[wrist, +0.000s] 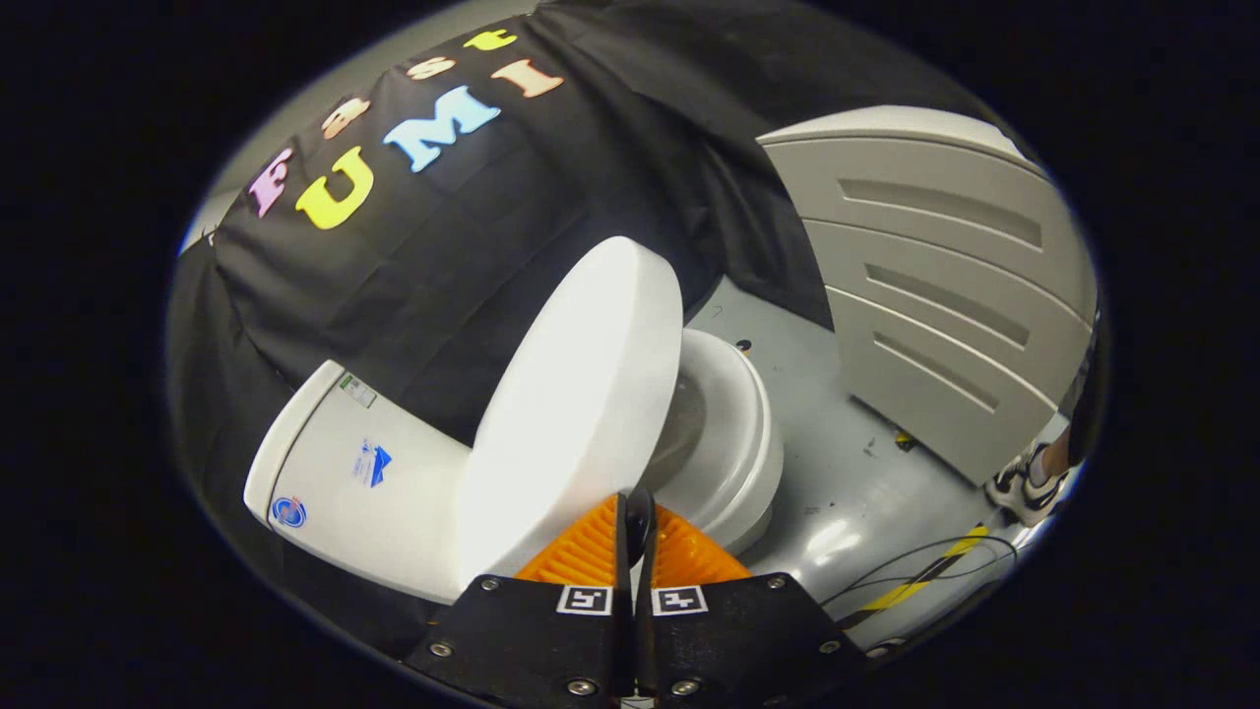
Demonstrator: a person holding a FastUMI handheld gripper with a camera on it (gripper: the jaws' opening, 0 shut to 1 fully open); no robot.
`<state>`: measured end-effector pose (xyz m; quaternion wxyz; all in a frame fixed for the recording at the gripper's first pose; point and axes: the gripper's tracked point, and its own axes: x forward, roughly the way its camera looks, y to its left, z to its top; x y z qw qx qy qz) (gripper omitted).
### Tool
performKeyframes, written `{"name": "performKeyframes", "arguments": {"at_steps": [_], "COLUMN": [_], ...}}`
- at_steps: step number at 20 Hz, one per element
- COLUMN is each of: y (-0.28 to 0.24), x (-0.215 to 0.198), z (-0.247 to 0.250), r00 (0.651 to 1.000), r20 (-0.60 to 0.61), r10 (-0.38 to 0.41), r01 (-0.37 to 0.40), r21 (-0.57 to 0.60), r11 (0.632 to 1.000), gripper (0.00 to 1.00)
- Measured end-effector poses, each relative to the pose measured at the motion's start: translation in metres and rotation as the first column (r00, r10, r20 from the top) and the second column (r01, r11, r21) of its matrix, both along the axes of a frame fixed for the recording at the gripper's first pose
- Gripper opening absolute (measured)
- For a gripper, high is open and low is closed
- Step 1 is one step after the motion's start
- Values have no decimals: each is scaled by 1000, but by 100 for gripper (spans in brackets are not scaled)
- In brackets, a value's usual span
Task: Open the toilet lid.
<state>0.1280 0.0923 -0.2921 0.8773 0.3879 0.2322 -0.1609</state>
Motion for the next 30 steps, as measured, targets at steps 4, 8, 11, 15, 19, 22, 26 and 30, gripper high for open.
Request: {"name": "performKeyframes", "arguments": {"at_steps": [4, 8, 11, 15, 19, 22, 26, 30], "y": [6, 14, 19, 27, 38, 46, 54, 65], "x": [-2, 2, 4, 6, 9, 11, 14, 16], "z": [24, 37, 51, 67, 86, 95, 108, 124], "r00": [999, 999, 999, 998, 999, 999, 998, 1000], "r20": [18, -6, -21, -56, -35, -39, -58, -28], "r10": [-31, -33, -28, -28, -39, -37, -19, -14], "r01": [31, 33, 24, 14, 28, 23, -7, 0], "r21": [-15, -79, -145, -238, -280, -325, -412, -449], "r11": [999, 996, 989, 971, 960, 945, 911, 894], "gripper": [0, 0, 0, 0, 0, 0, 0, 0]}}
